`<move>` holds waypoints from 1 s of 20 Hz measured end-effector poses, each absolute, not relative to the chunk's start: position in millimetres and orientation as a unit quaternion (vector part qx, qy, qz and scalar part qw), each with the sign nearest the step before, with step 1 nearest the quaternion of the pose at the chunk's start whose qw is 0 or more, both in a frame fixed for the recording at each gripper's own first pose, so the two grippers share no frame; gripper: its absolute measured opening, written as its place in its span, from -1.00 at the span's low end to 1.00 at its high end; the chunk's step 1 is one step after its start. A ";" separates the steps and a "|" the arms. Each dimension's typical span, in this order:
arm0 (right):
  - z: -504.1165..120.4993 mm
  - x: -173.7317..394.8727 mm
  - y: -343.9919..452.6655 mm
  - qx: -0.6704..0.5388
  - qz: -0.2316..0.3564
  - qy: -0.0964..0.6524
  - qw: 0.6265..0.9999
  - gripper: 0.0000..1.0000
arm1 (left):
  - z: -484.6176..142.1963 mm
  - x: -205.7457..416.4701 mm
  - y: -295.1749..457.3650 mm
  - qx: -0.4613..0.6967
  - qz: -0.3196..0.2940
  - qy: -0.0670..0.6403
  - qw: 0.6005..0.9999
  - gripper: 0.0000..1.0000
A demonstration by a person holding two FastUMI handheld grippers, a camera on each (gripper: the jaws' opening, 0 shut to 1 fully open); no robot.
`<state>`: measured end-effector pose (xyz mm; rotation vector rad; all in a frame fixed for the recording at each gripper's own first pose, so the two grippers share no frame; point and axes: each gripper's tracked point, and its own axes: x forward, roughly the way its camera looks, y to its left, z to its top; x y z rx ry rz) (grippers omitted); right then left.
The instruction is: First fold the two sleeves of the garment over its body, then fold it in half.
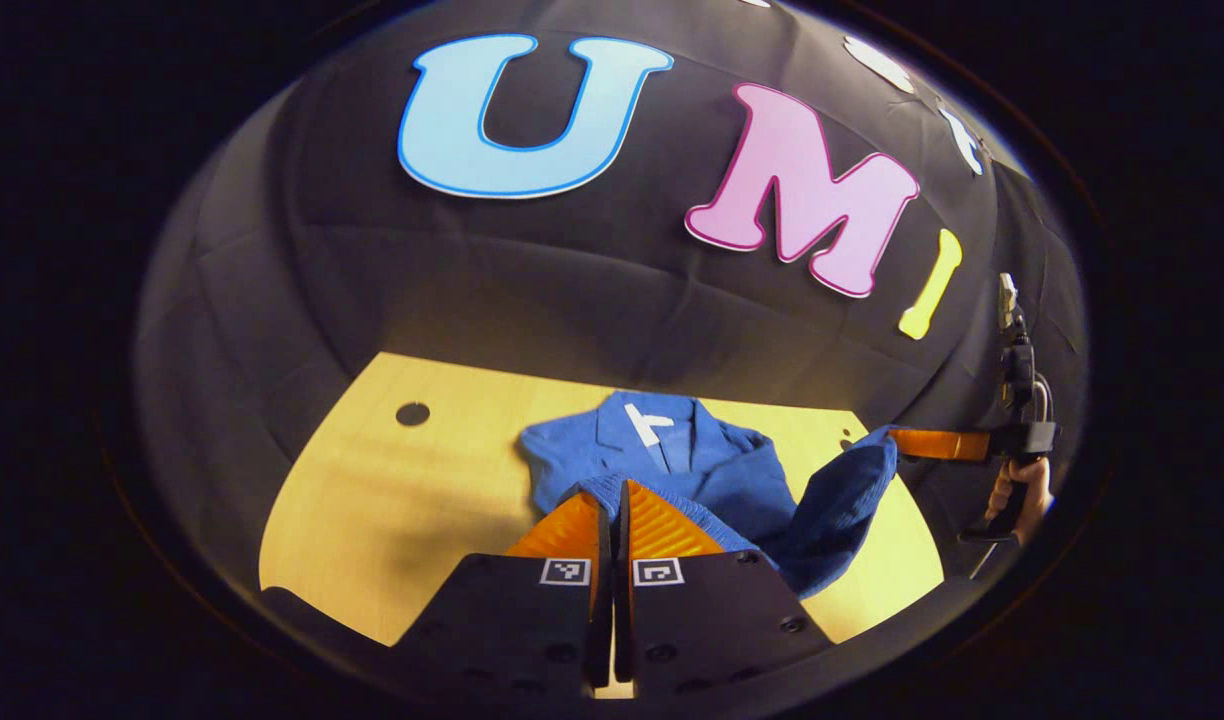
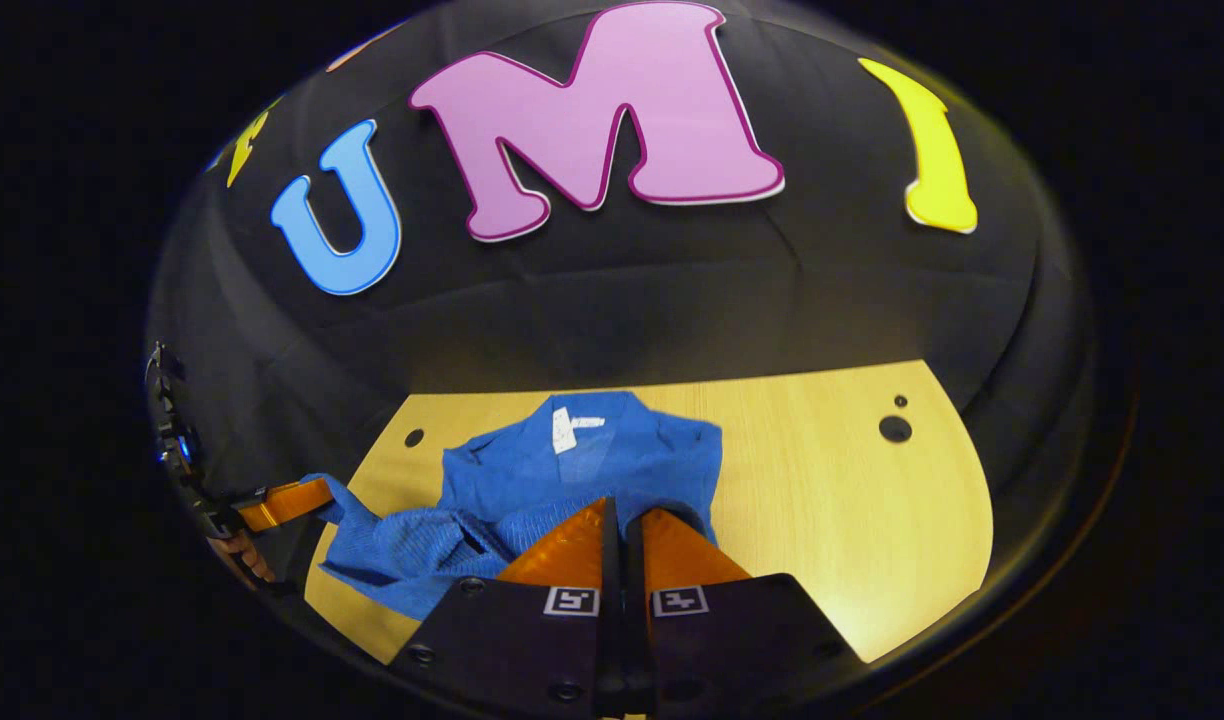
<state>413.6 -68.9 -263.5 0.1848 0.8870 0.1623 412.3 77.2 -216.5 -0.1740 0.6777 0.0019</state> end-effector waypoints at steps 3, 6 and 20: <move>-280.4 464.1 -70.5 0.091 0.074 0.420 0.900 -0.92 | -220.2 476.1 84.1 -0.068 0.013 0.269 0.961 -1.00; -311.6 505.2 -80.7 0.075 0.059 0.410 0.907 -0.92 | -238.8 523.4 86.2 -0.055 0.018 0.248 0.967 -1.00; -401.1 558.8 -124.4 -0.009 -0.007 0.367 0.930 1.00 | -338.4 598.9 114.0 0.019 0.043 0.285 0.957 0.63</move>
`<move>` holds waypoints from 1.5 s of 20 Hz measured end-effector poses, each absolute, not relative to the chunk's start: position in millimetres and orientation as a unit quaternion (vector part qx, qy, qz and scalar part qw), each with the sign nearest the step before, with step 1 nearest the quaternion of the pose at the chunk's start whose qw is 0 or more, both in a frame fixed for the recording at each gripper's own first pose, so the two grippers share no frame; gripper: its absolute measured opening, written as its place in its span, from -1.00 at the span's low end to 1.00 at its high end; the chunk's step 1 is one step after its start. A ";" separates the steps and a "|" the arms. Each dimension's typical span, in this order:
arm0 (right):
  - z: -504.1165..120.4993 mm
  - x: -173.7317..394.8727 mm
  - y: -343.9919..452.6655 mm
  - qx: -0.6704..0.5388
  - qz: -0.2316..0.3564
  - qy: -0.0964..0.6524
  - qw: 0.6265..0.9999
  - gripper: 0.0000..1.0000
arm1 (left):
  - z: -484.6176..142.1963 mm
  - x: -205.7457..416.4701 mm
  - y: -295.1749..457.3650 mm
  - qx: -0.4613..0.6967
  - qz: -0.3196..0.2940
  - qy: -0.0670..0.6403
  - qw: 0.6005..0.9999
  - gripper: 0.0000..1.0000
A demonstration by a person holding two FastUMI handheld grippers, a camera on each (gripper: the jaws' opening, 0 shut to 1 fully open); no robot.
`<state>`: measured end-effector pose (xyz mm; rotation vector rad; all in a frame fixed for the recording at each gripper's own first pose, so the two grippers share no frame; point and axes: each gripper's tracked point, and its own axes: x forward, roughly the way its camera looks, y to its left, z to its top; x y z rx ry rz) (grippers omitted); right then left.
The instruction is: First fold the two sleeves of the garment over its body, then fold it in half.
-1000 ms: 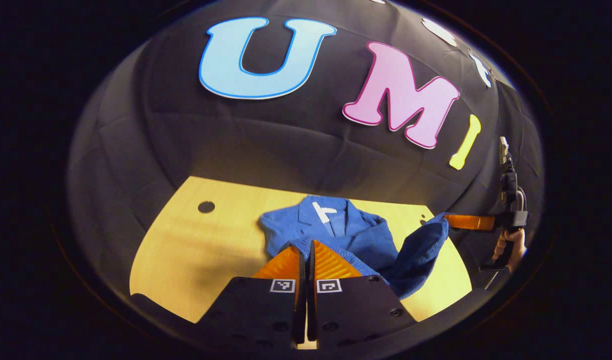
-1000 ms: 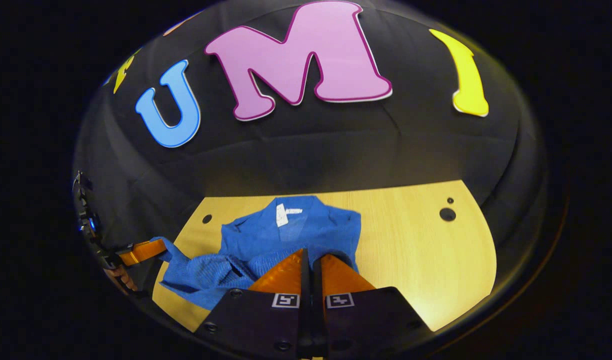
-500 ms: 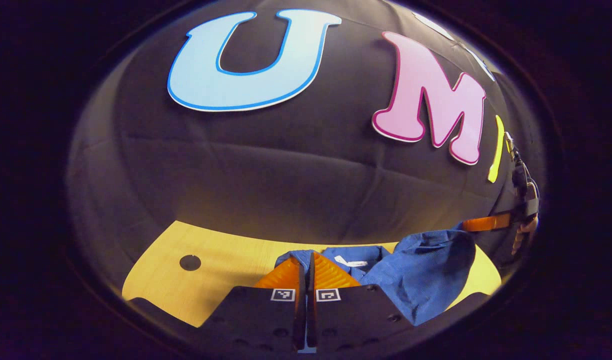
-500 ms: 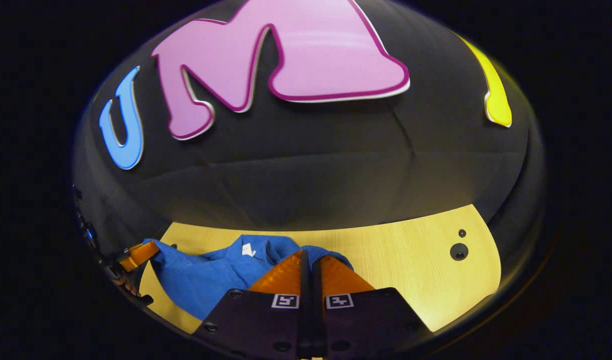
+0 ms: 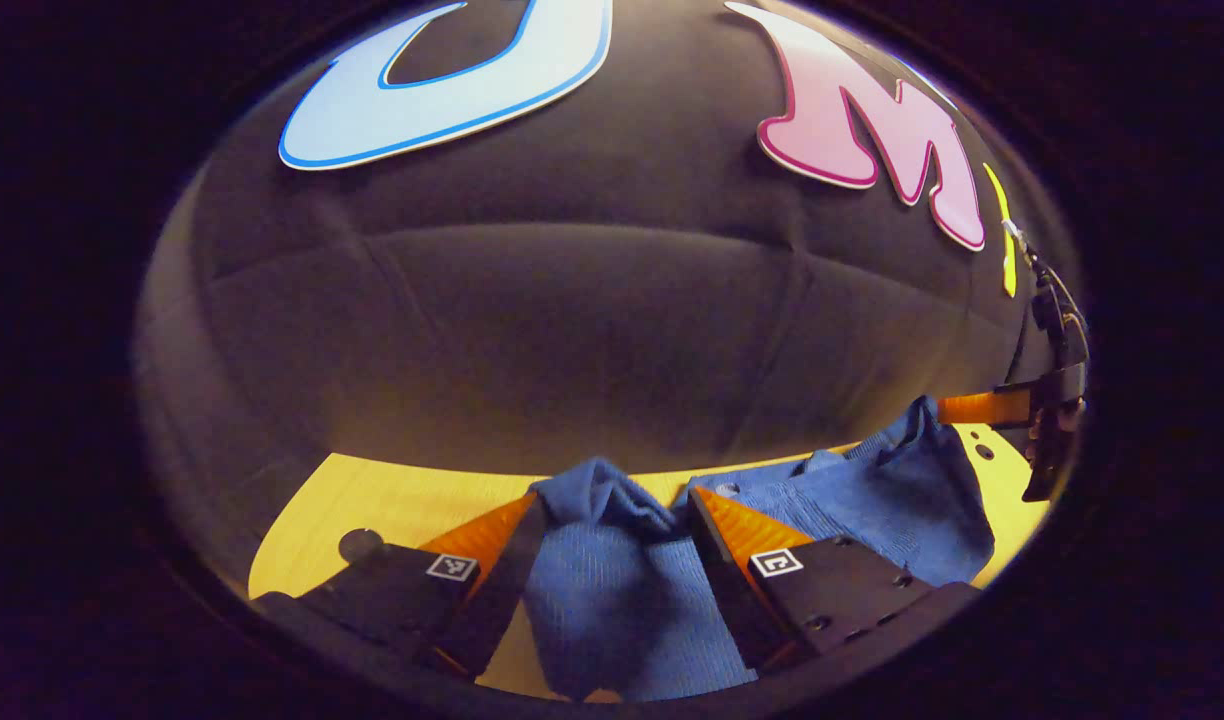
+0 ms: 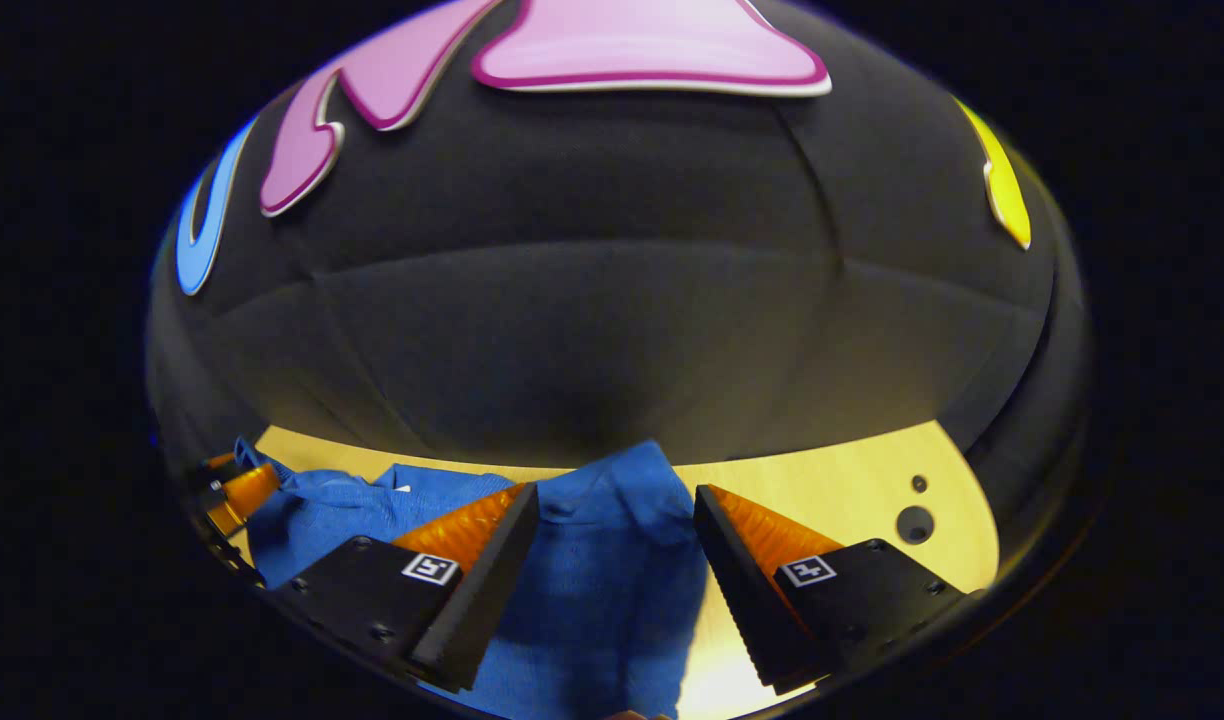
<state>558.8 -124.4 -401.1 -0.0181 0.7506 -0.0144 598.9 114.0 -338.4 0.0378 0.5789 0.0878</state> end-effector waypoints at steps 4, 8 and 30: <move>-346.0 525.5 -119.4 -0.013 -0.009 0.309 0.951 0.97 | -286.2 563.9 98.8 0.004 0.040 0.236 0.971 0.68; -288.4 475.9 -108.3 -0.008 -0.016 0.266 0.964 0.95 | -217.4 513.2 87.5 -0.020 0.039 0.173 0.984 0.67; -141.5 33.8 -12.1 -0.028 0.063 0.267 0.961 0.94 | -89.3 52.4 24.3 -0.041 0.044 0.087 0.994 0.60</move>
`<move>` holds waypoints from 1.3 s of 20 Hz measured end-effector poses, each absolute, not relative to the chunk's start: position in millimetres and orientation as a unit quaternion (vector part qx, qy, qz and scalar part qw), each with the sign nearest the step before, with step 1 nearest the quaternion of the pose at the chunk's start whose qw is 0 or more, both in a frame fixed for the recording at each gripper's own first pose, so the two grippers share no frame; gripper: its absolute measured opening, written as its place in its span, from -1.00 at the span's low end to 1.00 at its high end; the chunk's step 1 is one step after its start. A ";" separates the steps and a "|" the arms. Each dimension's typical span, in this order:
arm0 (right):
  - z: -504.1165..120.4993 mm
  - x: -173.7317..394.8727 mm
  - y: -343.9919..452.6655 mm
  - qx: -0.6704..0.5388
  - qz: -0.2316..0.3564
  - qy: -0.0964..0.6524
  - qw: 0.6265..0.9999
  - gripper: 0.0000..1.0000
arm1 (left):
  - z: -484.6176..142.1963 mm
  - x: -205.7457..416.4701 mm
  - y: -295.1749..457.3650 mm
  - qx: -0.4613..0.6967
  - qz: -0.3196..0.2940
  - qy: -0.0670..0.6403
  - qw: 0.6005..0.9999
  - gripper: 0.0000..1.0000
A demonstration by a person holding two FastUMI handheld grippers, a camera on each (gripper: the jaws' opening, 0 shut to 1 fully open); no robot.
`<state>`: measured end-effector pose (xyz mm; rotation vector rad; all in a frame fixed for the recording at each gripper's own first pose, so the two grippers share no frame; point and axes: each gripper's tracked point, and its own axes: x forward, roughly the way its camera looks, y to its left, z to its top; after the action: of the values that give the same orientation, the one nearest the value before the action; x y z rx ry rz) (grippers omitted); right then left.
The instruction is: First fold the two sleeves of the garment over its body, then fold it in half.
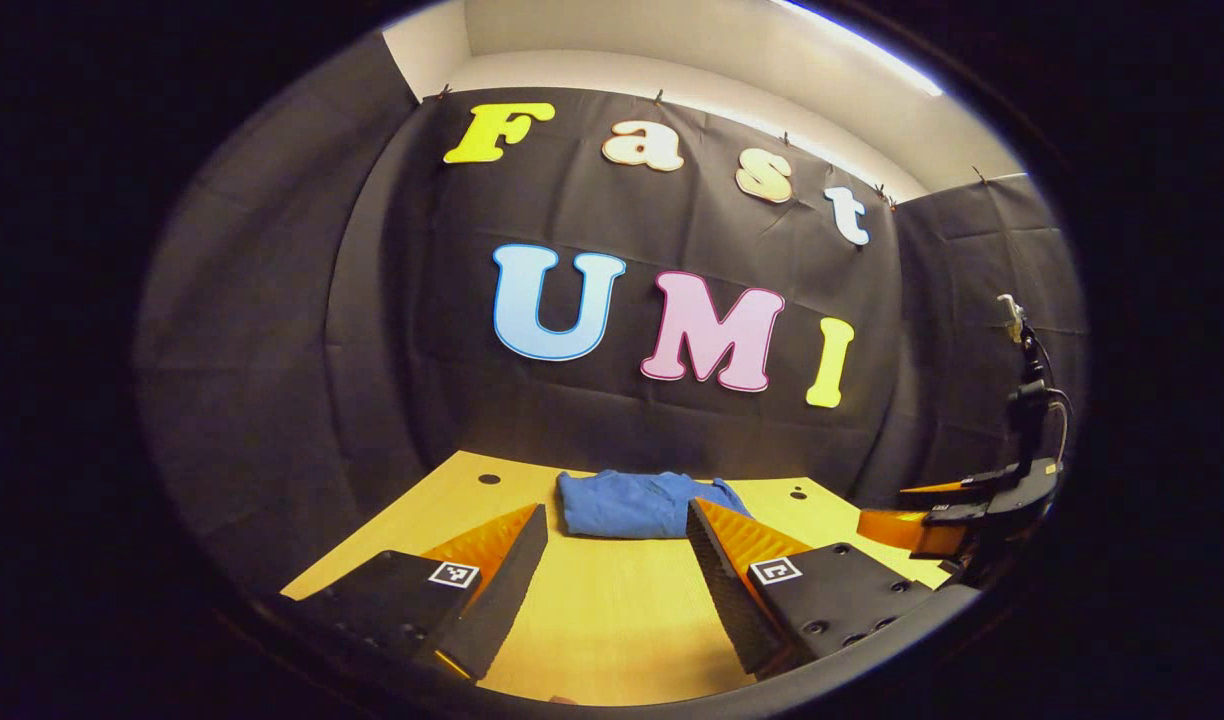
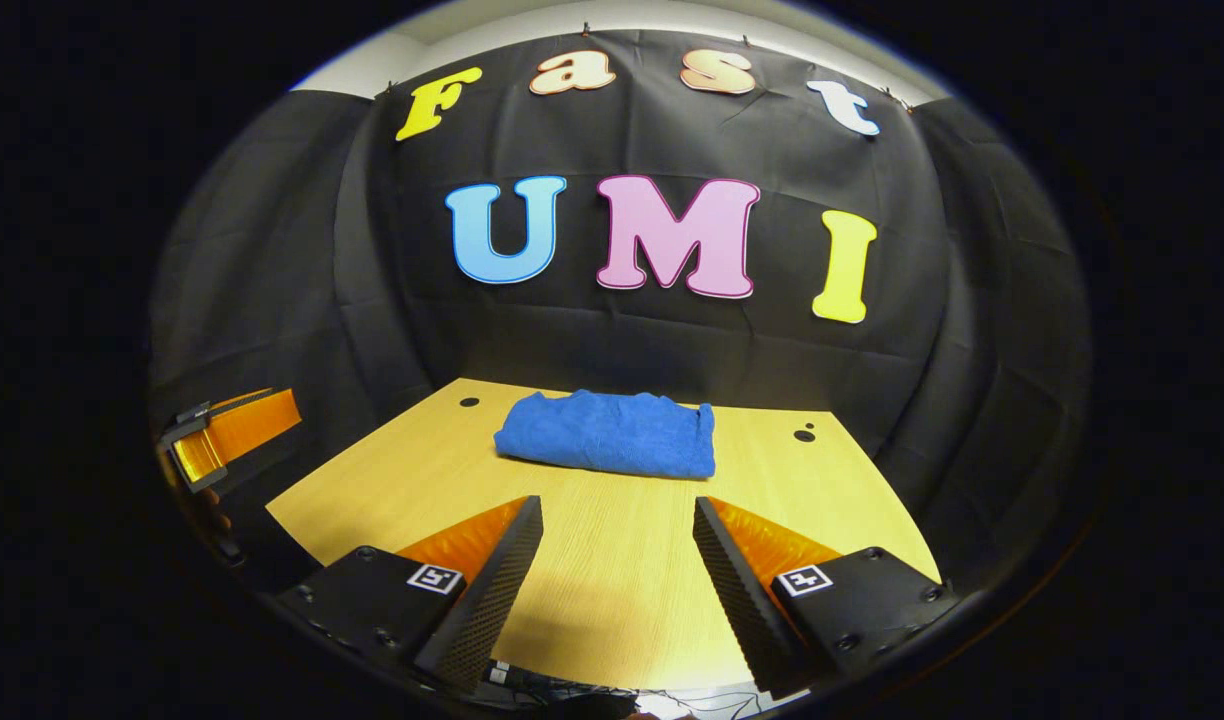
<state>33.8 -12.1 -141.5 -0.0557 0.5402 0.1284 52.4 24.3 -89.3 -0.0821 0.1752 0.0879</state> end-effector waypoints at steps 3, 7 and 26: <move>-133.4 18.4 -26.7 -0.022 0.041 0.272 0.961 0.95 | -82.5 41.6 39.1 -0.039 0.071 0.083 0.993 0.61; -115.2 11.5 -34.5 -0.004 0.022 0.260 0.965 0.94 | -58.6 48.2 22.8 -0.070 0.059 0.057 0.994 0.60; -29.0 72.5 -2.0 0.043 0.041 0.128 0.990 0.94 | -2.2 84.5 -15.9 -0.053 0.005 -0.021 0.998 0.59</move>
<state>72.5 -2.0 -29.0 0.0859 0.2576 0.0821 84.5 -15.9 -2.2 -0.1065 -0.0419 0.0093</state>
